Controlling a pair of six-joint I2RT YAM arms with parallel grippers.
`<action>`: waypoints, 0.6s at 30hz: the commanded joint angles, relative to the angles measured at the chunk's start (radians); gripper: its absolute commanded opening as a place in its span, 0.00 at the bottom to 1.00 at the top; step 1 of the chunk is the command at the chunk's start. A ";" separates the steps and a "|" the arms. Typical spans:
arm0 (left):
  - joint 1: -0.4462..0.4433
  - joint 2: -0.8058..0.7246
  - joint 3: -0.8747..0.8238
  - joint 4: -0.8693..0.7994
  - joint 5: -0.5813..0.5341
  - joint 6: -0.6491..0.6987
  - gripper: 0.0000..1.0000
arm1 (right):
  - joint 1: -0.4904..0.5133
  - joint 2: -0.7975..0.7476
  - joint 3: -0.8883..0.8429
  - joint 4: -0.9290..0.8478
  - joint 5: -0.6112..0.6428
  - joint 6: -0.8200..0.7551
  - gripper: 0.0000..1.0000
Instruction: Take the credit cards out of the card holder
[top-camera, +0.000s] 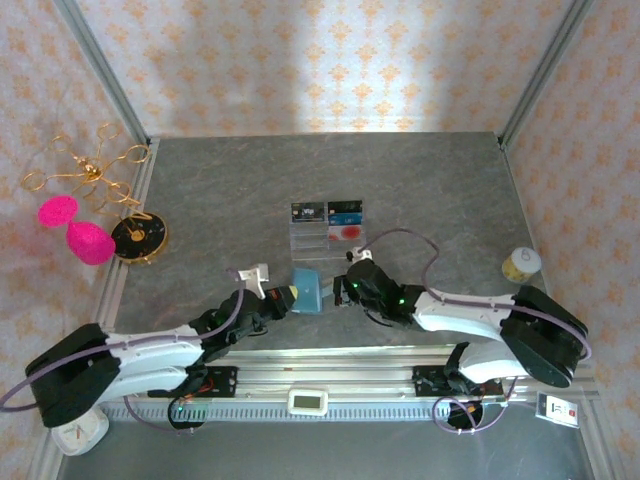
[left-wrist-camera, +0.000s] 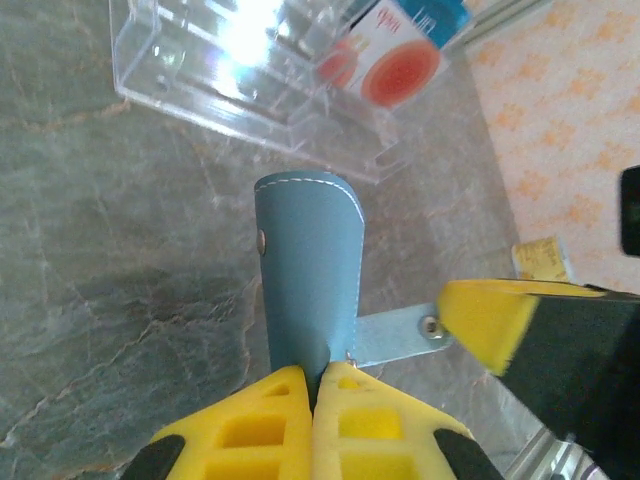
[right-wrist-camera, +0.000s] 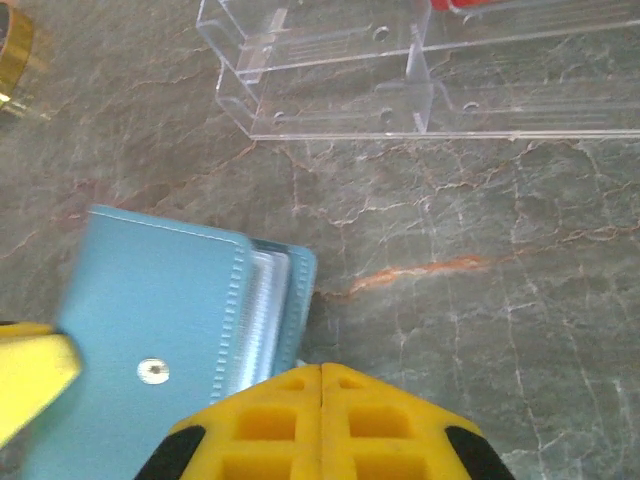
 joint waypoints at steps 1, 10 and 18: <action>-0.008 0.090 -0.010 0.140 0.058 -0.045 0.08 | -0.002 -0.045 -0.023 0.014 -0.012 0.029 0.00; -0.008 -0.007 0.020 -0.034 -0.031 -0.026 0.59 | 0.051 -0.109 0.026 -0.073 -0.014 0.043 0.00; -0.005 -0.346 0.065 -0.356 -0.192 0.077 0.70 | 0.126 -0.101 0.181 -0.100 0.000 0.062 0.00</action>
